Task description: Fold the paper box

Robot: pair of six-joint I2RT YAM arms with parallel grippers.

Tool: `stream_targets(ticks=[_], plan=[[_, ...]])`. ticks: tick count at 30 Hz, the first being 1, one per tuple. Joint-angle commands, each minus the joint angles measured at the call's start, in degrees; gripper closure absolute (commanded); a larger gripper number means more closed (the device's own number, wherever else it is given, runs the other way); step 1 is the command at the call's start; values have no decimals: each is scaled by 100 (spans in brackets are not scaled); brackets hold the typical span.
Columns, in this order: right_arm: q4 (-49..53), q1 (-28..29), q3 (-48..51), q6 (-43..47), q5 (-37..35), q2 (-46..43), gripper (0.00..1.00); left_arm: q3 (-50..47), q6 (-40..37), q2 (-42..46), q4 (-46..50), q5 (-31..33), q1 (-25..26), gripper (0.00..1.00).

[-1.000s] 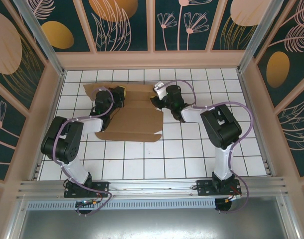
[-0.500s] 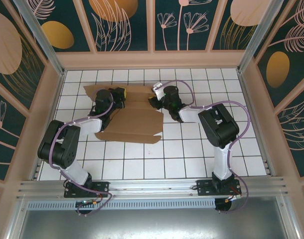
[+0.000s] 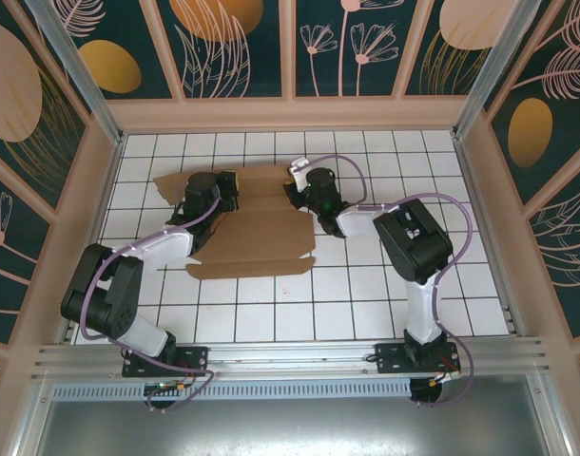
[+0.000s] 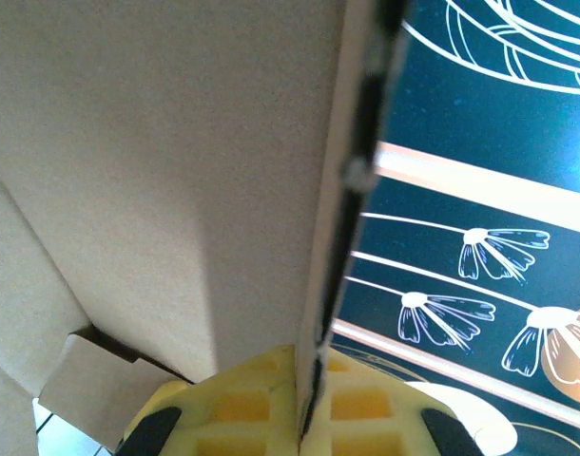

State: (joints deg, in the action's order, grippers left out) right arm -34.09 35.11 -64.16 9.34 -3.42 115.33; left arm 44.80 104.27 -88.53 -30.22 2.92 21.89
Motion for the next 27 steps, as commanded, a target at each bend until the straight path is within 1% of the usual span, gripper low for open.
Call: stream_targets(ticks=[1,2,5,9,12,20,22,27], plan=[[-54,32,-246,-90,-651,228,77,16,240,194,625,-211,173,99],[-62,32,-246,-123,-723,244,80,-32,271,213,623,-179,176,99],[-77,53,-259,-212,-812,306,84,-136,370,210,518,-167,184,99],[59,177,-416,-193,-1075,458,85,-107,436,152,473,-180,218,99],[317,331,-659,-98,-1596,627,86,-64,470,135,529,-134,246,98],[499,583,-954,-107,-3023,1006,97,-43,540,126,578,-91,258,99],[783,591,-1160,-201,-3192,1114,99,-43,549,116,573,-94,263,99],[1370,615,-1569,-521,-3471,1312,99,-25,596,89,568,-91,272,100]])
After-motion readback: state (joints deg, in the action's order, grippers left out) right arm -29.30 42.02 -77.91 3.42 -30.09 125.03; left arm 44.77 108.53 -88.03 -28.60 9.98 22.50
